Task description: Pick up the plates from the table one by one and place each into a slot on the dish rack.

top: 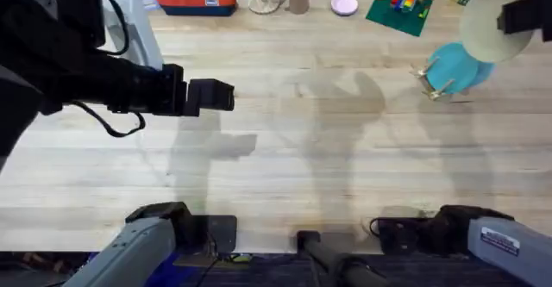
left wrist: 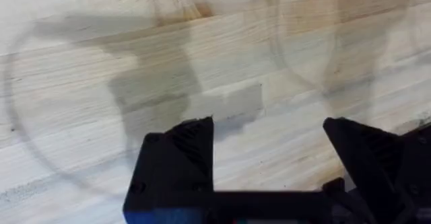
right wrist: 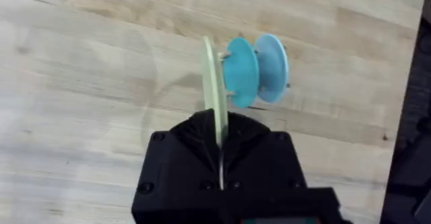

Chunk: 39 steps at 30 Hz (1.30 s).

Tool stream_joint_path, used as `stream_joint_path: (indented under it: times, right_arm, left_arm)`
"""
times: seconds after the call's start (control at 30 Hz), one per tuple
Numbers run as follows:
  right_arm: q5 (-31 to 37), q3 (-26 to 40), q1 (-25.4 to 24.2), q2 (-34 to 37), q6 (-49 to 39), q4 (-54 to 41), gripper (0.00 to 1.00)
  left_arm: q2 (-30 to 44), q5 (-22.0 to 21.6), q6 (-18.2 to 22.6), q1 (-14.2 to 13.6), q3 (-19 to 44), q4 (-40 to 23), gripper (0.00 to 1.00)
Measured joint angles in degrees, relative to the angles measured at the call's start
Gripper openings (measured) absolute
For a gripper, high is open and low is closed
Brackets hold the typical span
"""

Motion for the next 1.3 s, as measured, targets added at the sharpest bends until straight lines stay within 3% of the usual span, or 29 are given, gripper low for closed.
stream_joint_path:
  times: [0.43, 1.3]
  right_arm:
    - [-0.66, 0.0, -5.83, 4.07, -2.7, 1.84, 0.029]
    - [-4.0, 0.0, -17.23, 4.16, -7.59, 3.76, 0.029]
  left_arm:
    - [0.0, -0.02, -0.02, 0.0, 0.0, 0.0, 0.994]
    - [0.0, -0.02, -0.2, 0.0, 0.0, 0.0, 0.995]
